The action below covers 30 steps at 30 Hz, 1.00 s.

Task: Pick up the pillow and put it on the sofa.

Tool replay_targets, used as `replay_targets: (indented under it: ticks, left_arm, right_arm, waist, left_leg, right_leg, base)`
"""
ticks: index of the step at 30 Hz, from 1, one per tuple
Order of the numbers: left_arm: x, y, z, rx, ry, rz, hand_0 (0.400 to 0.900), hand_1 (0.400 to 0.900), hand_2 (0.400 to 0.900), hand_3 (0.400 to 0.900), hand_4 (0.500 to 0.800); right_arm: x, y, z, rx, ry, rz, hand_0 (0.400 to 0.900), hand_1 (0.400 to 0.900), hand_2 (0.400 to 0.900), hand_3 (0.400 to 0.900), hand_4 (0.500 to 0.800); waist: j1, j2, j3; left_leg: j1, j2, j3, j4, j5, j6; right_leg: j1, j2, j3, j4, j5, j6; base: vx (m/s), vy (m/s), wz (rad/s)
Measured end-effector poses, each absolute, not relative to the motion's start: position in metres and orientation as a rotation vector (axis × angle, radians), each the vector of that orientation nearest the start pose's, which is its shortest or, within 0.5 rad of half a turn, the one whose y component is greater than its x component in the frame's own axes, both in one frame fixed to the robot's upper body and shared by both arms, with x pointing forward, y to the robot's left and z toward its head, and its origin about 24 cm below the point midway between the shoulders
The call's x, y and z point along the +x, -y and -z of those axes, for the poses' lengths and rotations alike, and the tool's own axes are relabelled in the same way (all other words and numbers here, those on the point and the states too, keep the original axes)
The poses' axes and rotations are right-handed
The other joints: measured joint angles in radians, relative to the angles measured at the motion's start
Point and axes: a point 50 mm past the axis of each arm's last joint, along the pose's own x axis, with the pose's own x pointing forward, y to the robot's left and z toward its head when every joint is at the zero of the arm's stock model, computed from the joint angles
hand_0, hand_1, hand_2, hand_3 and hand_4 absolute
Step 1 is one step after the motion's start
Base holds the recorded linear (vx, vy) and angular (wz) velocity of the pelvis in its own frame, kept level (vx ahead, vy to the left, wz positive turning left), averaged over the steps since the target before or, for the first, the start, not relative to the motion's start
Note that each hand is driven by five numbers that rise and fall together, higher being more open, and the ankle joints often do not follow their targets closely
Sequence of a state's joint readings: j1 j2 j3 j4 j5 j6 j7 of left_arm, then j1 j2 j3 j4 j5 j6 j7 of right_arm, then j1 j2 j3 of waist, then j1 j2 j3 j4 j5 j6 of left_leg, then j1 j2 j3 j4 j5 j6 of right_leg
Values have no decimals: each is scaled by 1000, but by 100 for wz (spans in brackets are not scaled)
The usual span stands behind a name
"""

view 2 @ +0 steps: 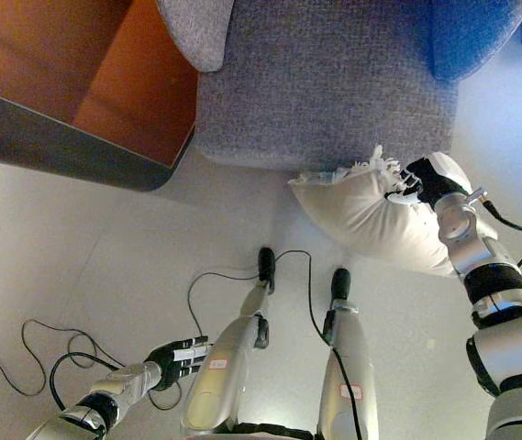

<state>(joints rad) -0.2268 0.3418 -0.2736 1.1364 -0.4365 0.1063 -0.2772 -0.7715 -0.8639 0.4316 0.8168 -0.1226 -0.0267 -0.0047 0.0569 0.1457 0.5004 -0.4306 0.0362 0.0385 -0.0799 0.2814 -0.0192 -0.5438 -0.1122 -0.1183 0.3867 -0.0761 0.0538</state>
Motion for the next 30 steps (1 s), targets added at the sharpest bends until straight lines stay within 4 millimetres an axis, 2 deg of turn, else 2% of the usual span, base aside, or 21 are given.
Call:
replay_targets:
  ticks: [6,12,17,23,26,30]
  left_arm:
    - [170,-238,130,-95,-1060,70,900,900,900,900,800]
    - [154,-251,133,-83,-1123,42,900,900,900,900,800]
    - [138,-261,136,-72,-1192,17,900,900,900,900,800]
    - [109,-267,144,-77,-1294,-1,900,900,900,900,800]
    - [97,-269,147,-83,-1340,-6,900,900,900,900,800]
    - [87,-270,149,-85,-1381,-3,900,900,900,900,800]
  right_arm:
    - [349,316,-153,-1163,-149,29,400,400,400,400,500]
    - [337,308,-139,-1204,-176,-113,400,400,400,400,500]
    - [332,307,-135,-1185,-203,-206,400,400,400,400,500]
    - [330,303,-132,-1148,-256,-322,400,400,400,400,500]
    - [331,299,-137,-1098,-248,-362,400,400,400,400,500]
    - [342,293,-159,-1085,-233,-385,400,400,400,400,500]
  waist:
    - [-24,-20,-6]
    - [-28,-86,-39]
    - [-27,-140,-91]
    - [-25,-171,-190]
    - [-22,-173,-227]
    - [-22,-176,-253]
  left_leg:
    - [97,2,-7,0,-30,7]
    - [209,4,-8,0,-72,9]
    - [282,-1,-9,0,-102,5]
    - [352,-12,-15,-1,-132,-1]
    - [376,-12,-17,-1,-141,-5]
    - [395,-12,-13,-1,-142,-5]
  right_leg:
    - [145,4,-15,-90,13,7]
    - [324,15,-27,-225,41,15]
    - [456,19,-36,-342,73,22]
    - [588,17,-52,-463,102,24]
    - [619,19,-54,-473,103,24]
    - [636,19,-53,-473,102,24]
  base:
    - [119,27,1]
    - [166,18,2]
    - [188,30,6]
    - [173,49,5]
    - [125,45,3]
    - [111,33,5]
